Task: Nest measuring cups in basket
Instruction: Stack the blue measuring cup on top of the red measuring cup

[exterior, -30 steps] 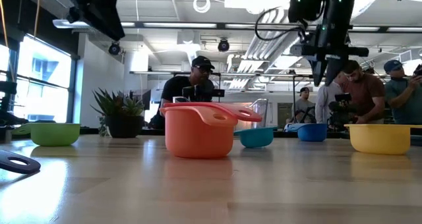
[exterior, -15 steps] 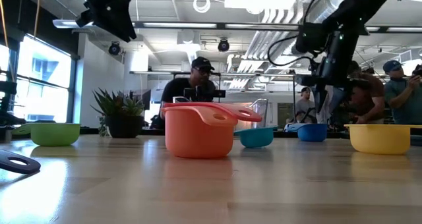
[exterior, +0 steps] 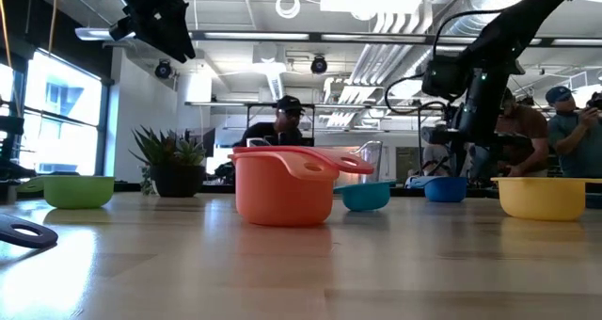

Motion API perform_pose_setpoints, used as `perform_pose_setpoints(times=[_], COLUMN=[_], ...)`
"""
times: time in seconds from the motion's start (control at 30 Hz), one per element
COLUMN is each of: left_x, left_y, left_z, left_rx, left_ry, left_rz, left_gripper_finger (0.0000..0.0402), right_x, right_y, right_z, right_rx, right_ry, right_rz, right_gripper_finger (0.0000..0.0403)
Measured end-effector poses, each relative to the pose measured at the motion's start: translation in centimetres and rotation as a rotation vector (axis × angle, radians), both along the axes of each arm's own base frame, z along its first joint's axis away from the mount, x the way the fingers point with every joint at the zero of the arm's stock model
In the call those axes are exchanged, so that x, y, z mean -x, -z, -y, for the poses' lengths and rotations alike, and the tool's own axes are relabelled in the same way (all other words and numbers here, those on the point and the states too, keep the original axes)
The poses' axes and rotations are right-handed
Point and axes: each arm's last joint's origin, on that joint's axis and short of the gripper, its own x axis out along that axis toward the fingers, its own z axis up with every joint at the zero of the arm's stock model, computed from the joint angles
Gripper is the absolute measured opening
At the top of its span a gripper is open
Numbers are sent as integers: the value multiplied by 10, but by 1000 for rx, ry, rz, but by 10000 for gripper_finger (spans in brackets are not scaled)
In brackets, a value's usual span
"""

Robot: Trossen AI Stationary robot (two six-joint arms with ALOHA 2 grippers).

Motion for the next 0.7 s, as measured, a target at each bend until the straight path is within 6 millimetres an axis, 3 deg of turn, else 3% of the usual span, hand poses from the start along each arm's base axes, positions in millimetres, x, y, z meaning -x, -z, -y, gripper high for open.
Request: perform_pose_setpoints(times=[0.23,0.47,0.7], left_x=[0,0,0], left_y=[0,0,0], left_z=[0,0,1], left_rx=[1,7,8], left_ry=[21,25,41], left_rz=[-11,-11,-19], left_gripper_finger=[90,90,90], right_x=[-2,-2,-3], right_y=[10,10,7], right_z=[1,1,0], right_rx=[-42,-40,-38], right_ry=[-2,-13,-18], right_rz=[-26,-30,-20], right_gripper_finger=[125,15,5])
